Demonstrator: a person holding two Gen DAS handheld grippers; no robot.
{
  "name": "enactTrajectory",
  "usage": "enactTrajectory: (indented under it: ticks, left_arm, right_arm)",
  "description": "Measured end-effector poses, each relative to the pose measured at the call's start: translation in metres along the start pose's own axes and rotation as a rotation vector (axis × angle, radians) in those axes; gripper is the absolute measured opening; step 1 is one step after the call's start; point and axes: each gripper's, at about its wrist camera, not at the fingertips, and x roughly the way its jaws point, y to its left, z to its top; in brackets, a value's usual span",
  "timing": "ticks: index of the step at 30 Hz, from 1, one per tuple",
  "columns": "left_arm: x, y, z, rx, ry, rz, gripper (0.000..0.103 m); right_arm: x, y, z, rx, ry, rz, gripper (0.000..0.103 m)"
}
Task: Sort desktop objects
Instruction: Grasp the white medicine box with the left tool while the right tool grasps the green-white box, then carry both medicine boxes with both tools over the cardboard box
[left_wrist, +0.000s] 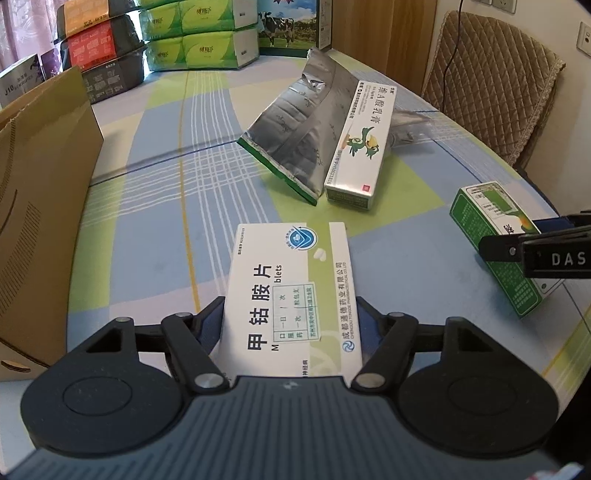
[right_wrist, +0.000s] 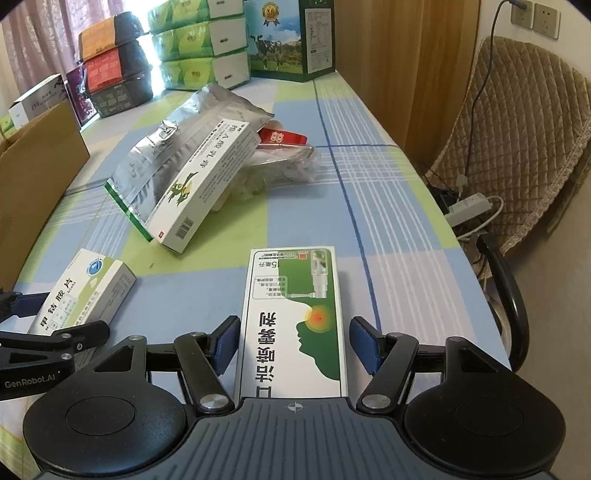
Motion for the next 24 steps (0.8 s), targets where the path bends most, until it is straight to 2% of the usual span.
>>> enactTrajectory:
  ticks: [2, 4, 12, 24]
  left_arm:
    - [-0.001, 0.0, -0.001, 0.0, 0.0, 0.003, 0.068]
    - [-0.002, 0.0, -0.001, -0.003, 0.002, 0.008, 0.067]
    - [-0.022, 0.001, -0.003, -0.025, -0.017, 0.006, 0.067]
    - [-0.074, 0.009, 0.004, -0.06, -0.067, 0.022, 0.067]
  right_arm:
    - [0.002, 0.001, -0.001, -0.002, 0.006, 0.0, 0.062]
    - [0.003, 0.002, -0.002, -0.009, 0.007, -0.007, 0.053]
    - [-0.018, 0.008, -0.008, 0.009, -0.021, 0.001, 0.053]
    - [-0.067, 0.043, 0.002, -0.031, -0.093, 0.062, 0.053]
